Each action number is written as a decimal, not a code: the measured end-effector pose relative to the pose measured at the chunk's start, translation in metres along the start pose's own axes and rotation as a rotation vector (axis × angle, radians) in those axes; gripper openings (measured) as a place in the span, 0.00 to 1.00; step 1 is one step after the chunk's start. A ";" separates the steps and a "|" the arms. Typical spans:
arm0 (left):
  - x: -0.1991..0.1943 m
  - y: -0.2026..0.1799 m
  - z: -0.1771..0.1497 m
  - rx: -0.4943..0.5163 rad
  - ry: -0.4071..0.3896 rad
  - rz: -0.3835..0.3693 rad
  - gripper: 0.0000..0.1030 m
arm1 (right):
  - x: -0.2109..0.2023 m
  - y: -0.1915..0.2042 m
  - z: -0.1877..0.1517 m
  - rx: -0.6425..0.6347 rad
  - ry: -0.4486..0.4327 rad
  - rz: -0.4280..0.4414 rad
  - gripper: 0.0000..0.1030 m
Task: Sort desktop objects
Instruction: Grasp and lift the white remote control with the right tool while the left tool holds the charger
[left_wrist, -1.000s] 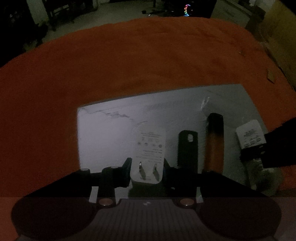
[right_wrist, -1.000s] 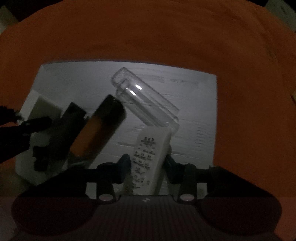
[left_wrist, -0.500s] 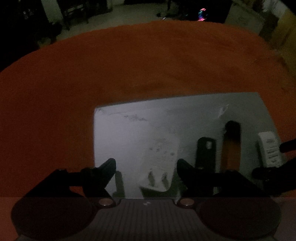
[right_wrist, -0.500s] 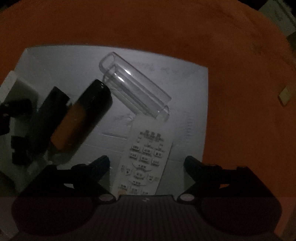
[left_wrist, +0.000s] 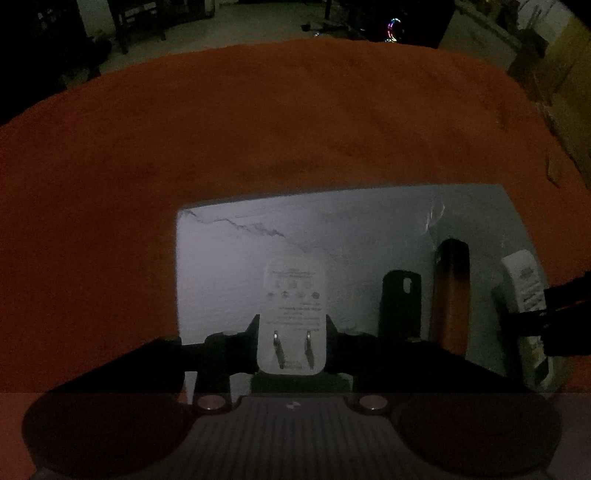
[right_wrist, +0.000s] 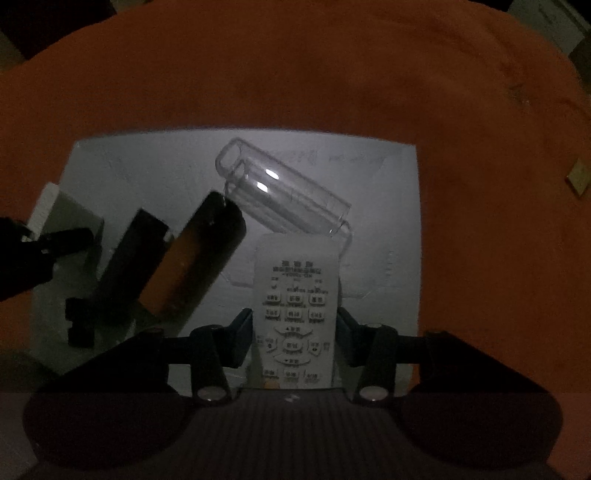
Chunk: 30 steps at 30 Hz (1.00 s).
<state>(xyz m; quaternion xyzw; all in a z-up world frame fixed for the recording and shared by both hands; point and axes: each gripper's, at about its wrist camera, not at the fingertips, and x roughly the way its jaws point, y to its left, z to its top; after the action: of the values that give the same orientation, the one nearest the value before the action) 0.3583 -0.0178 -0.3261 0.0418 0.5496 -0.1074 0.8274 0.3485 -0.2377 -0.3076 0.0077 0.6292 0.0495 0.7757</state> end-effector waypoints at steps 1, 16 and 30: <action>-0.001 0.000 -0.002 -0.004 -0.003 0.001 0.24 | -0.003 0.001 0.000 0.001 -0.008 0.005 0.48; -0.041 0.010 0.006 -0.066 -0.059 -0.067 0.24 | -0.054 0.010 0.002 -0.051 -0.131 0.058 0.48; -0.104 0.017 -0.002 -0.095 -0.108 -0.178 0.24 | -0.101 0.023 -0.006 -0.063 -0.212 0.170 0.48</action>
<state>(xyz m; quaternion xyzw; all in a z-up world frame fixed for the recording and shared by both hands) 0.3214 0.0132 -0.2328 -0.0524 0.5103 -0.1560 0.8441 0.3207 -0.2242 -0.2082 0.0417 0.5388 0.1336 0.8307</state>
